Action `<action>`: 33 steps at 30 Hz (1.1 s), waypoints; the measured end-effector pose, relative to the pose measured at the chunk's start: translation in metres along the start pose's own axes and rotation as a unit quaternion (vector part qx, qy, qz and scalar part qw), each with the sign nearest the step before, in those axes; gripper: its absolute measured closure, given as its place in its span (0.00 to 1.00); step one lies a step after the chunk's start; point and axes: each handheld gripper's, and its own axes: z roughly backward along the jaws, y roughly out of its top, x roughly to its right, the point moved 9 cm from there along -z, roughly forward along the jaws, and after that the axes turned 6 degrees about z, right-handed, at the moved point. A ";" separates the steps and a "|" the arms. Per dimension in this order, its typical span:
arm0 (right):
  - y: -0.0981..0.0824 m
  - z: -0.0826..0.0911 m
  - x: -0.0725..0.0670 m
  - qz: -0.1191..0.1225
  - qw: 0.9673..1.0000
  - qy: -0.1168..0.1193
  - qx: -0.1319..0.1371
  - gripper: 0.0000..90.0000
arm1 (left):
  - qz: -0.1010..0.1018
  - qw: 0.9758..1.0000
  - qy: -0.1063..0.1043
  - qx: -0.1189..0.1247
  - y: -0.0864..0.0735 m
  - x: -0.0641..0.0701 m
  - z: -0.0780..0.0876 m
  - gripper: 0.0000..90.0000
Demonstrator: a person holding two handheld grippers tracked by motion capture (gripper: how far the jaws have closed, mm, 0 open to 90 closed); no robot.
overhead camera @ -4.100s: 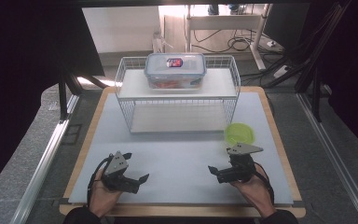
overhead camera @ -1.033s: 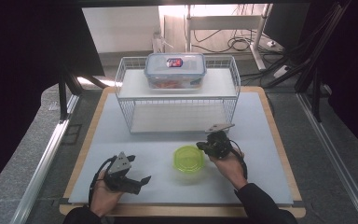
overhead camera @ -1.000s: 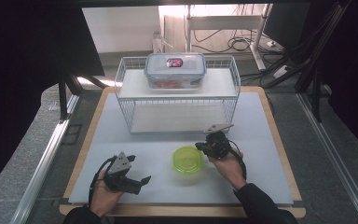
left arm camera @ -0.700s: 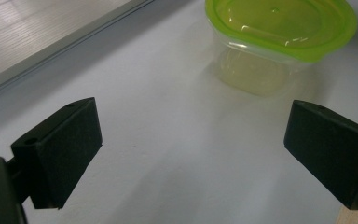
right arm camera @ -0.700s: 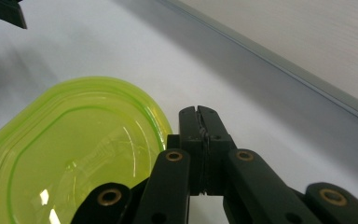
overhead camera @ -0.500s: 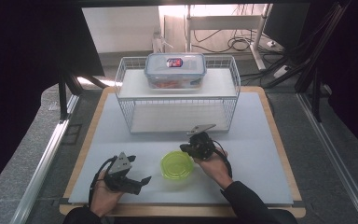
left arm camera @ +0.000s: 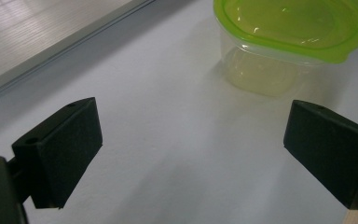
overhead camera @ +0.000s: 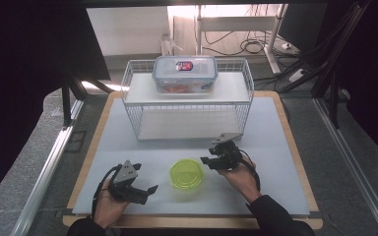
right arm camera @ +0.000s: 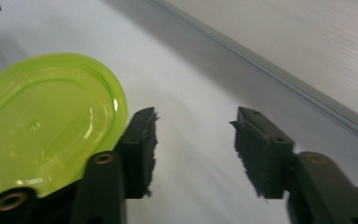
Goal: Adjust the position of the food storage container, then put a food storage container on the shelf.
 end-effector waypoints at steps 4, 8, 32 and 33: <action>-0.005 0.010 0.004 0.003 1.000 -0.014 0.004 0.41 | 0.000 1.000 0.002 0.000 0.000 -0.002 0.001 0.05; -0.011 0.017 0.004 0.000 1.000 -0.014 0.008 0.31 | 0.003 1.000 0.003 -0.004 -0.002 -0.003 0.000 0.05; -0.022 0.037 -0.015 -0.049 0.999 0.018 0.008 0.27 | 0.001 1.000 0.004 -0.006 -0.002 -0.002 -0.001 0.05; -0.021 0.037 -0.017 -0.054 0.998 0.023 0.011 0.30 | 0.000 1.000 0.004 -0.006 -0.002 -0.002 -0.001 0.05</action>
